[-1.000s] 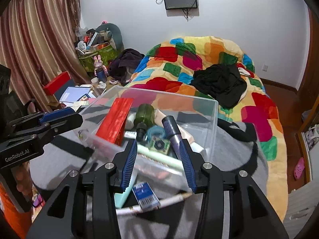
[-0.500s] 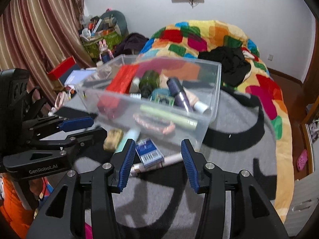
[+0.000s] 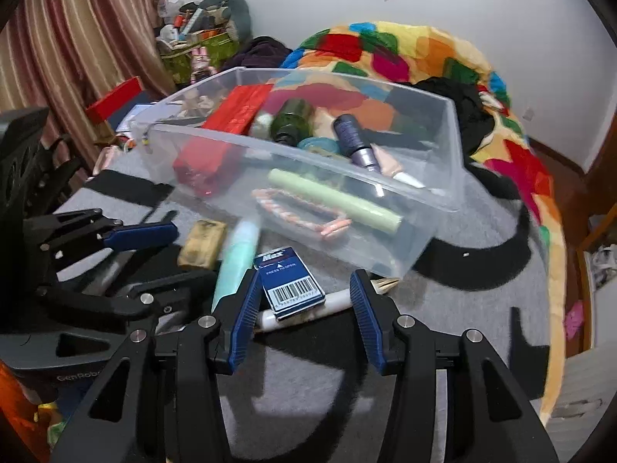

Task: Organize objects
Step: 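Grasp the tan soap bar with the left tool while the right tool grasps the blue Max box, then place the soap bar and blue Max box into the clear box, open both tools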

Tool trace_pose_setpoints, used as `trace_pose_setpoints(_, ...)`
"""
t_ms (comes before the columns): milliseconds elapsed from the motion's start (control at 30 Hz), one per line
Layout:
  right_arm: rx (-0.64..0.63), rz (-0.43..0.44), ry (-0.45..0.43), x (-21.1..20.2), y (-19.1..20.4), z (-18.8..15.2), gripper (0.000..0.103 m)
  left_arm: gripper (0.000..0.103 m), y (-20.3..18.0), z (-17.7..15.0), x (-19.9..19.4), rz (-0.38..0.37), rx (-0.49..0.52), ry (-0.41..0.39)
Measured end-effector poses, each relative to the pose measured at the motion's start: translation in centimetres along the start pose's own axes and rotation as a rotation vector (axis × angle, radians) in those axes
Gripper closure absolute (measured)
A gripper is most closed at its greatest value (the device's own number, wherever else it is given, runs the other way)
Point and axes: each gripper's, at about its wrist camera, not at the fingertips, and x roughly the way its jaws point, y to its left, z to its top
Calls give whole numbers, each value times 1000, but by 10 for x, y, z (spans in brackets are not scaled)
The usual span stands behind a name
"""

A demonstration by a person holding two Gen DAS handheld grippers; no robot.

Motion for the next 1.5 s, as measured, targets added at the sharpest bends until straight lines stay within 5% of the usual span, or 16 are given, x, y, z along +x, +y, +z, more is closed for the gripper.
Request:
trace_pose_setpoints(200, -41, -36, -17, -1, 8, -4, 59, 70, 7, -3, -3, 11, -27, -17)
trace_pose_setpoints(333, -57, -29, -26, -4, 11, -6, 73, 80, 20, -10, -11, -17, -55, -14)
trace_pose_setpoints(500, -68, 24, -17, -7, 14, -7, 75, 80, 27, -15, -17, -28, -60, -12)
trace_pose_setpoints(1033, -150, -46, -14, 5, 27, 1, 75, 80, 24, -11, -12, 13, -63, -45)
trace_pose_setpoints(1500, -21, 45, -134, -51, 6, 0, 78, 80, 32, 4, -70, -20, -102, -195)
